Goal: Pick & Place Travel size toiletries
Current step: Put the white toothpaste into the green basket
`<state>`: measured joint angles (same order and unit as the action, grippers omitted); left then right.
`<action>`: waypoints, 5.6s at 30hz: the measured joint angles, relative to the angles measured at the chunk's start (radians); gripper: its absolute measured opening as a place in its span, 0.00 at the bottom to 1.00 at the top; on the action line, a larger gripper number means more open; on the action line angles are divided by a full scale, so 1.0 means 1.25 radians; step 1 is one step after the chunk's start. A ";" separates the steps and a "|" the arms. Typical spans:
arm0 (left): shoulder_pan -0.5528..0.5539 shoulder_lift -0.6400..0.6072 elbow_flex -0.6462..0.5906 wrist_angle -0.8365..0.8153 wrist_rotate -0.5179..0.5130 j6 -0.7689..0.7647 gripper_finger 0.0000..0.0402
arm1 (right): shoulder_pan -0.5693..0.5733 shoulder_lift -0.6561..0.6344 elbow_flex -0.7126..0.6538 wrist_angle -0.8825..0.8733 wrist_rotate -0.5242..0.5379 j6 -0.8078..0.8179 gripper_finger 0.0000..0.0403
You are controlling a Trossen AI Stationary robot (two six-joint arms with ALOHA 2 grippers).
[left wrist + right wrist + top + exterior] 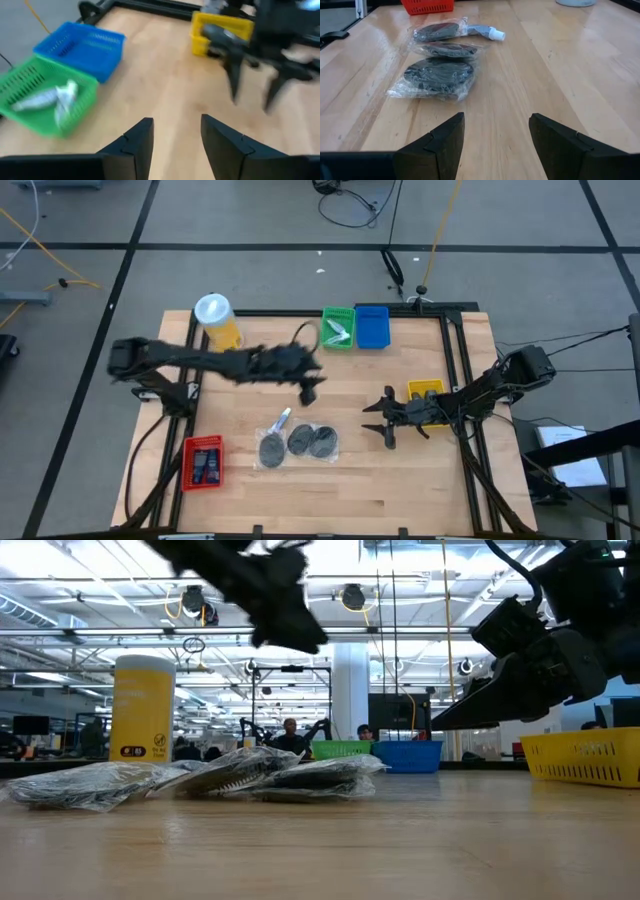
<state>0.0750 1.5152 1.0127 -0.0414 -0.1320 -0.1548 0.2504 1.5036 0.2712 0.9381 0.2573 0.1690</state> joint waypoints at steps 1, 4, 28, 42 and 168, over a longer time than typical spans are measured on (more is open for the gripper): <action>-0.022 -0.030 -0.047 0.028 -0.010 -0.014 0.39 | 0.000 0.000 0.000 0.000 0.000 0.000 0.53; -0.090 -0.104 -0.172 0.120 -0.047 -0.046 0.38 | 0.000 0.000 0.000 0.001 0.000 -0.001 0.53; -0.368 -0.102 -0.479 0.335 -0.257 -0.276 0.34 | 0.000 0.000 0.000 0.066 0.000 -0.004 0.53; -0.386 -0.102 -0.479 0.349 -0.295 -0.272 0.33 | 0.000 0.000 0.000 0.066 0.000 -0.004 0.53; 0.065 0.184 0.047 0.265 -0.004 -0.017 0.11 | 0.171 0.000 0.192 -0.349 0.113 0.041 0.53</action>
<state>0.1566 1.7447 1.0718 0.2901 -0.1364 -0.1762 0.4641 1.5032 0.5106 0.5013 0.3988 0.2202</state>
